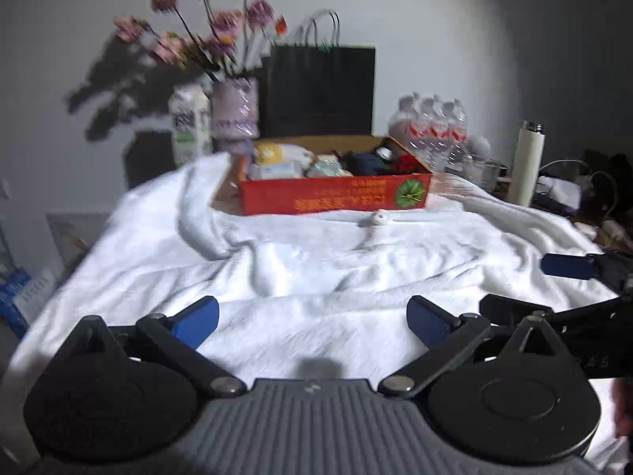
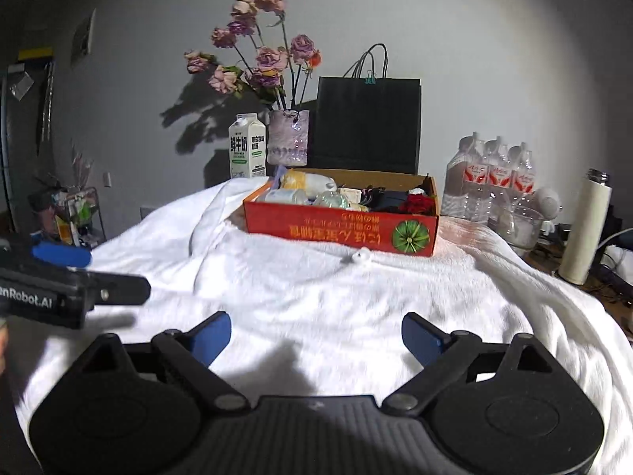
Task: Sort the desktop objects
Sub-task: 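Withdraw both grippers from the box back over the towel, then grasp the small white cap on the towel with the right gripper, then carry the white cap into the orange box and open the right gripper, then withdraw the right gripper from the box back over the towel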
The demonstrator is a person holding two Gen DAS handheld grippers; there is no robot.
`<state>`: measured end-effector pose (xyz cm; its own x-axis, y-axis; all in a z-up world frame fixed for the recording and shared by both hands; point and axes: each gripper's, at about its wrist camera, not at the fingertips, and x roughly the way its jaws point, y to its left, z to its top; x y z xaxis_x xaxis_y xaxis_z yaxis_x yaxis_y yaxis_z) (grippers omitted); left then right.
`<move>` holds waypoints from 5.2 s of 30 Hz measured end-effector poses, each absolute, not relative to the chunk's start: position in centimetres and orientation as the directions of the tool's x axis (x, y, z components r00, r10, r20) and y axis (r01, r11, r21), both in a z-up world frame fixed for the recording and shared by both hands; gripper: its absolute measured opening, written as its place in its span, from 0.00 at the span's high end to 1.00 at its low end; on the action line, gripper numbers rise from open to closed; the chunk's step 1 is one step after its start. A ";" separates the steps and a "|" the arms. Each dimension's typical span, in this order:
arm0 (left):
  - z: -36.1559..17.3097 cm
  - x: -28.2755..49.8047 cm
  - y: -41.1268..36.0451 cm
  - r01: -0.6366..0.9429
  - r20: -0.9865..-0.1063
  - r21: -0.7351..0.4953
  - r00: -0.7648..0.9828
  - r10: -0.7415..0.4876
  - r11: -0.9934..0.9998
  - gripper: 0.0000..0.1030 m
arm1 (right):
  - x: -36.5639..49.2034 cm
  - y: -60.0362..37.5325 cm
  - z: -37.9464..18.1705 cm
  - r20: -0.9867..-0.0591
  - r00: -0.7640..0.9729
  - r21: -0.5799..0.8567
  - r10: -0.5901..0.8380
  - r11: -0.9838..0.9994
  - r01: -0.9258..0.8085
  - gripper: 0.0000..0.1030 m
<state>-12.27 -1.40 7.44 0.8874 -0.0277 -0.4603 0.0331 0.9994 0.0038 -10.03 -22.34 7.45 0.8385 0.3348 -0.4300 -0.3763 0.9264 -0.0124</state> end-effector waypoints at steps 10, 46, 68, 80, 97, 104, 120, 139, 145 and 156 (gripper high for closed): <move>3.8 -13.8 -2.3 0.010 -0.456 -0.006 0.890 -0.012 1.000 0.00 | -14.2 -22.1 4.7 -0.379 0.877 0.004 0.295 0.948 -0.317 0.10; 0.3 19.4 -1.1 0.001 -0.662 -0.074 0.747 -0.050 0.997 0.67 | 19.0 -17.9 1.2 -0.636 0.743 0.132 0.206 0.978 -0.158 0.75; 6.9 4.2 -2.2 0.050 -0.555 -0.077 0.828 -0.084 0.996 0.96 | 4.3 -19.4 8.3 -0.453 0.823 0.153 0.343 0.939 -0.308 0.75; 7.4 -10.3 -3.9 0.103 -0.475 -0.095 0.870 -0.136 0.990 0.96 | -9.9 -20.5 8.3 -0.377 0.861 0.035 0.341 0.934 -0.355 0.75; 6.3 -12.5 -4.3 0.088 -0.490 -0.084 0.864 -0.118 0.993 0.96 | -13.6 -20.8 6.9 -0.389 0.845 0.086 0.367 0.928 -0.364 0.75; 8.9 -8.3 -3.0 0.099 -0.465 -0.123 0.873 -0.146 0.987 0.96 | -10.5 -21.7 7.7 -0.389 0.844 0.094 0.369 0.927 -0.362 0.75; 15.2 18.8 0.1 0.126 -0.551 -0.176 0.809 -0.204 0.976 0.96 | 16.4 -22.5 16.8 -0.423 0.779 0.177 0.463 0.885 -0.430 0.75; 8.7 36.8 -0.4 0.009 -0.806 -0.148 0.578 -0.126 0.989 0.95 | 38.3 -16.0 9.2 -0.773 0.583 0.124 0.249 0.961 -0.247 0.58; 9.2 36.3 -1.1 0.005 -0.819 -0.129 0.563 -0.109 0.992 0.35 | 37.6 -16.7 10.6 -0.766 0.607 0.099 0.213 0.971 -0.215 0.46; 12.4 29.1 -0.5 -0.041 -0.739 -0.111 0.672 -0.055 0.993 0.00 | 32.0 -20.3 12.1 -0.742 0.642 0.141 0.192 0.981 -0.130 0.03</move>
